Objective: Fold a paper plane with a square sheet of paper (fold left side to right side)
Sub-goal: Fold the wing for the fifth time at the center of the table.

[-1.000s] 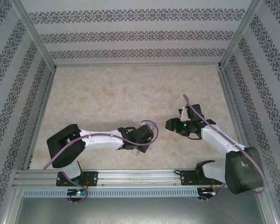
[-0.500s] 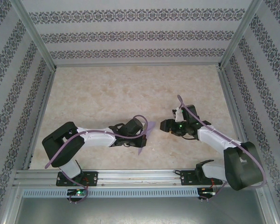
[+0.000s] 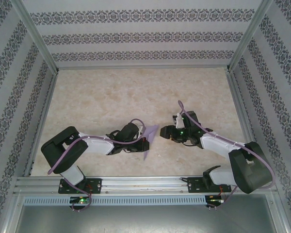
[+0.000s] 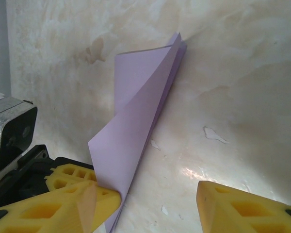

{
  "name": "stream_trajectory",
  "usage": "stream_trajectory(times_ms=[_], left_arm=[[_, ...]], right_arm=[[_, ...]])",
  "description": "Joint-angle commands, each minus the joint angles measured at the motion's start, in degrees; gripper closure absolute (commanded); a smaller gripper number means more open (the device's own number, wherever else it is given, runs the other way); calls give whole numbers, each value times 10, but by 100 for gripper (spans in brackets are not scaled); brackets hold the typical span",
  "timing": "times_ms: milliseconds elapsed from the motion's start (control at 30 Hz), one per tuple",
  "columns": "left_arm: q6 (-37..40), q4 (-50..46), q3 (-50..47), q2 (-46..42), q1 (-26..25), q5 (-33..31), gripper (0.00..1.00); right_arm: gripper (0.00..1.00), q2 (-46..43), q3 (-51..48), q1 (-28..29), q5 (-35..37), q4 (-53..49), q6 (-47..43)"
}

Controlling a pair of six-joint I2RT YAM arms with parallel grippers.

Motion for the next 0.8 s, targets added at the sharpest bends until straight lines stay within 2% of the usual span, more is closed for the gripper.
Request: stream_trajectory(times_ms=[0, 767], left_arm=[[-30, 70, -12, -16, 12, 21, 98], [-95, 210, -60, 23, 37, 57, 99]], right_arm=[[43, 13, -6, 10, 15, 35, 19], [51, 75, 5, 82, 79, 130, 90]])
